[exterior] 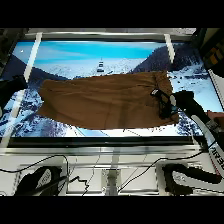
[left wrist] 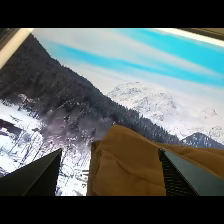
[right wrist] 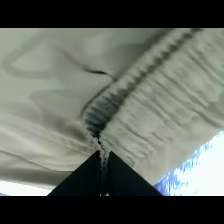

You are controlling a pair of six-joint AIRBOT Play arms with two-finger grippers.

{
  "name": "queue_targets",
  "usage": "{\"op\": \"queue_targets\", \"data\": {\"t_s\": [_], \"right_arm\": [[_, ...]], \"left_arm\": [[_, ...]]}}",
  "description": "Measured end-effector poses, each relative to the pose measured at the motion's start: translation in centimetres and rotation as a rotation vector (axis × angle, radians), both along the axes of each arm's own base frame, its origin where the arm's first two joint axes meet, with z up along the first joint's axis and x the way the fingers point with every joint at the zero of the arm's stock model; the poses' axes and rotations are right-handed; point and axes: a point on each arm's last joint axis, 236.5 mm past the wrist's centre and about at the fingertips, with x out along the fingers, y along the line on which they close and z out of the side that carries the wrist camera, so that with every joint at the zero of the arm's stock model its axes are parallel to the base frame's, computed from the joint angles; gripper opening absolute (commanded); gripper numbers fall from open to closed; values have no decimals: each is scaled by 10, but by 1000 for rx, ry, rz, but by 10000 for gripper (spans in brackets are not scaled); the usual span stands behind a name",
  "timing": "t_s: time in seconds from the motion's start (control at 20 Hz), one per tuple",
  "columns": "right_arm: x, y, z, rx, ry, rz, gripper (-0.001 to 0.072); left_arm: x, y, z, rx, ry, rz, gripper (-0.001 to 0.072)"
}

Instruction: Fold the clothes and pants, and hang the long-sleeved shirts on hangers.

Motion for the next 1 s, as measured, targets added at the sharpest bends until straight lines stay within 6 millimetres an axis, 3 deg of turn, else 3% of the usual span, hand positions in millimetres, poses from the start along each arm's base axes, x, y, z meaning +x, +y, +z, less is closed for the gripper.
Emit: {"op": "queue_targets", "data": {"t_s": [0.25,0.5,0.75,0.85,1.0], "right_arm": [[29,-21,33,-33,-132,-167,36],[55,-69,92,-4,-319,-473,34],[38,-119,125,197,-450,-823,31],[24,-132,126,294,-458,-909,31],[7,-129,115,507,-427,-992,32]], "left_arm": [[-4,3,-8,4,39,3,699],[-39,28,-54,-44,257,68,696],[-74,42,-100,-184,448,150,694],[-78,34,-118,-269,504,149,680],[-78,18,-147,-401,580,134,576]]}}
